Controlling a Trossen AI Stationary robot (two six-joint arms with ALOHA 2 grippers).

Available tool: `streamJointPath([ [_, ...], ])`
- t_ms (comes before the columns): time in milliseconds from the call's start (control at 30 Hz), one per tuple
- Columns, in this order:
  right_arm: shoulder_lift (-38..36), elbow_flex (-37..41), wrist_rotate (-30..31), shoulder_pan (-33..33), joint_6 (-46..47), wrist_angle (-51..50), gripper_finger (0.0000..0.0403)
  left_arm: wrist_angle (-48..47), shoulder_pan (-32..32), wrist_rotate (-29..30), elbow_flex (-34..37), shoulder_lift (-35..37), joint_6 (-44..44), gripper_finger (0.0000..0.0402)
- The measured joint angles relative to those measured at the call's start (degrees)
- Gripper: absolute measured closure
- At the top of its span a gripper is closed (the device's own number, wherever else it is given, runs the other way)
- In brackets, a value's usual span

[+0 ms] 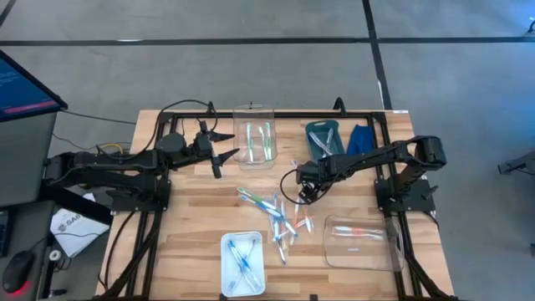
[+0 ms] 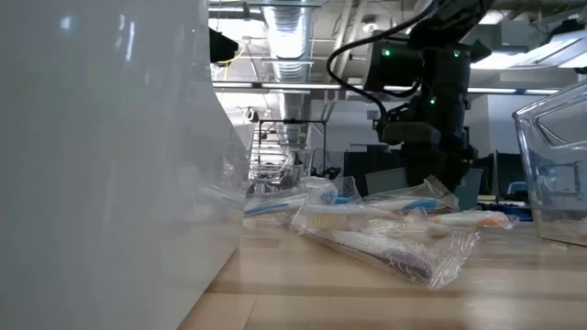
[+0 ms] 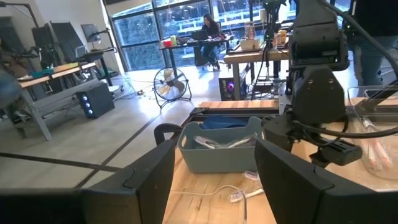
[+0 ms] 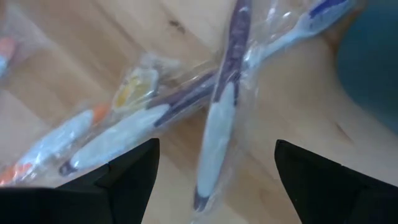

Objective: Pick & Place Toothbrushes
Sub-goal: Put the purple toothbrush into the green bin

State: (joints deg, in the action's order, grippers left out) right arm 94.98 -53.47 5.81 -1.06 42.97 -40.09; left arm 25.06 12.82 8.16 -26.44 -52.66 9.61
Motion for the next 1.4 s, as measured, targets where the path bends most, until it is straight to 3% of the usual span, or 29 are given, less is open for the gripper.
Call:
streamJointPath([
  [400, 0.00, 1.33, -1.36, -0.98, 0.63, 1.21, 0.0108, 0.10, 0.00, 0.02, 0.00, 0.00, 0.00, 0.0183],
  [567, 0.00, 1.33, -1.38, -0.98, 0.63, 1.60, 0.0153, 0.11, 0.00, 0.04, 0.00, 0.00, 0.00, 0.0183],
  [1000, 0.00, 1.33, -1.78, -0.85, 0.17, 2.46, 0.0320, 0.07, 0.00, 0.09, 0.00, 0.00, -0.02, 0.0183],
  [1233, 0.00, 1.31, -5.92, -0.85, 2.63, 1.35, 0.0374, 0.04, 0.00, 0.09, 0.00, 0.00, -0.02, 0.0183],
  [1400, 0.00, 1.31, -8.18, -0.87, 3.62, 1.36, 0.0387, 0.04, 0.00, 0.09, 0.00, 0.00, -0.02, 0.0183],
])
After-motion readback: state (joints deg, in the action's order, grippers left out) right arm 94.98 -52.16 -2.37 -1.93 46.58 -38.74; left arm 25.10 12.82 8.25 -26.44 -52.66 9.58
